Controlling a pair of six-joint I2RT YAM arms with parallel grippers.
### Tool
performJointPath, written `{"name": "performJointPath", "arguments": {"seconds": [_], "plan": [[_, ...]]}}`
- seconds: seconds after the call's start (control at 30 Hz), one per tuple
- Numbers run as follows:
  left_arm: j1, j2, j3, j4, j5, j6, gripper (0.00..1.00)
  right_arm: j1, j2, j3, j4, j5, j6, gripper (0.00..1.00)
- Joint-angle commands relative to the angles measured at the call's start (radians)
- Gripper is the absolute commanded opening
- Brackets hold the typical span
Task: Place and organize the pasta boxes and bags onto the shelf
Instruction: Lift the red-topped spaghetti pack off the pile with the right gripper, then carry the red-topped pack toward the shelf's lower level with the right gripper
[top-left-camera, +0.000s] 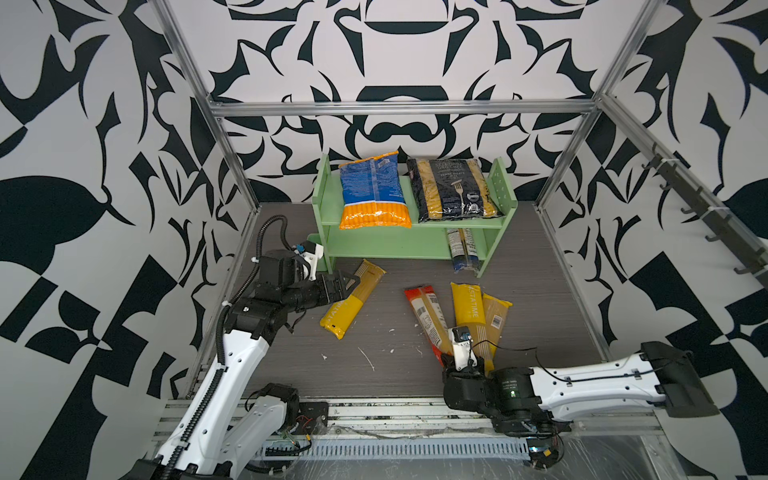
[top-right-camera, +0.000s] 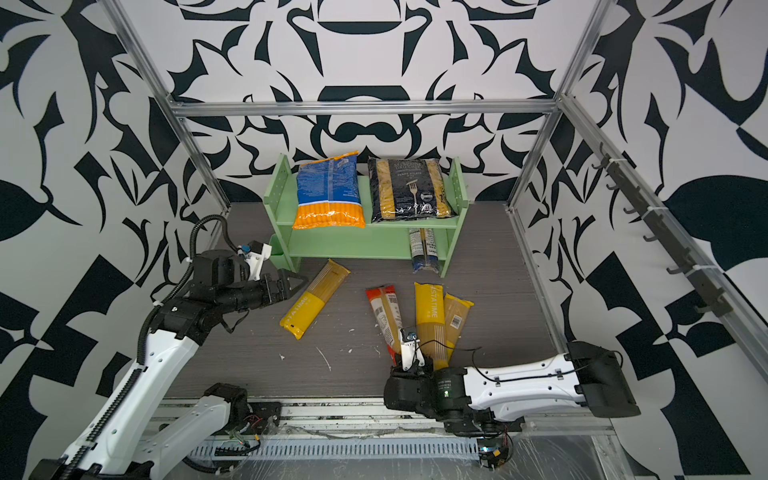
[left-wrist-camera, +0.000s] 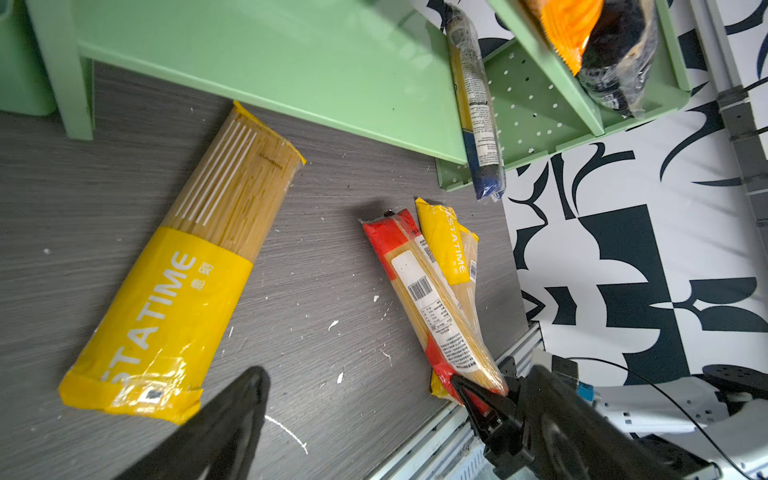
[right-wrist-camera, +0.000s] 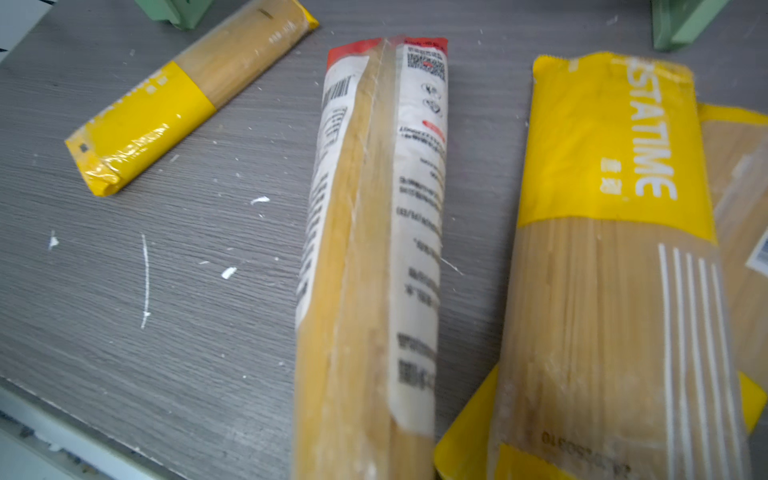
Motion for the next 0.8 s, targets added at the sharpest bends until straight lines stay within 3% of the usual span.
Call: {"name": "performJointPath", "arguments": {"seconds": [0.0, 0.77], "plan": [[-0.003, 0.009, 0.037, 0.0, -0.021, 0.037, 0.99, -0.006, -0.032, 0.088, 0.08, 0.177, -0.096, 0.0], [-0.003, 0.066, 0.107, 0.055, -0.047, 0.051, 0.99, -0.038, -0.147, 0.266, -0.013, 0.259, -0.325, 0.0]]}}
